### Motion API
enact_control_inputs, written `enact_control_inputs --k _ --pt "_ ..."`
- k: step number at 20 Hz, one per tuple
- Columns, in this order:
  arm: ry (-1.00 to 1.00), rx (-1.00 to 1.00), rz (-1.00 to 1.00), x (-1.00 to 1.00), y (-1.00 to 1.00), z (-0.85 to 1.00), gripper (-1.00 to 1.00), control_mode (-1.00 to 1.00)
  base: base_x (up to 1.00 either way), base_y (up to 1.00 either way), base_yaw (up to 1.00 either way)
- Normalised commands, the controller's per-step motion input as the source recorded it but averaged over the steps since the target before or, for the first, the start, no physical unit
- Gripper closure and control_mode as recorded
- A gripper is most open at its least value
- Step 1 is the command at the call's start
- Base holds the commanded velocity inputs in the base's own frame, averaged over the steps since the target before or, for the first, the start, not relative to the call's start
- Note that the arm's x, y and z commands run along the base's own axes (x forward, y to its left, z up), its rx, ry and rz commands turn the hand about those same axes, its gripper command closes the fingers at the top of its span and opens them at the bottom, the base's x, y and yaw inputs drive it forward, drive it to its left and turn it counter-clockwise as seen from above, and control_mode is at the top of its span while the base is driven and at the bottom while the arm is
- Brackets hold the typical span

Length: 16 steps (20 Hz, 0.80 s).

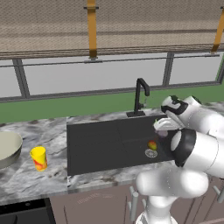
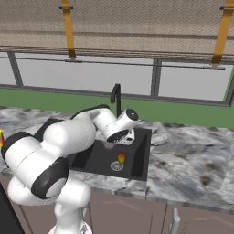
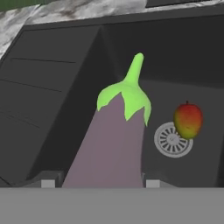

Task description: Remove the mango and eggplant from the sink. Then move the bowl and cup from the counter to the sink for washing.

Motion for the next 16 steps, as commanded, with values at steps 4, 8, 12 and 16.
enact_control_inputs --k 4,8,12,16 --pt "0.00 0.00 0.00 -0.24 -0.11 0.38 1.00 -1.00 0.00 0.00 0.00" --pt "0.00 -0.03 0.00 -0.19 -0.15 0.40 1.00 -1.00 0.00 0.00 0.00" --pt "0.00 -0.12 0.00 -0.13 -0.23 0.36 1.00 -1.00 0.00 0.00 0.00" --pt "0.00 -0.19 0.00 -0.09 -0.30 0.27 1.00 -1.00 0.00 0.00 0.00"
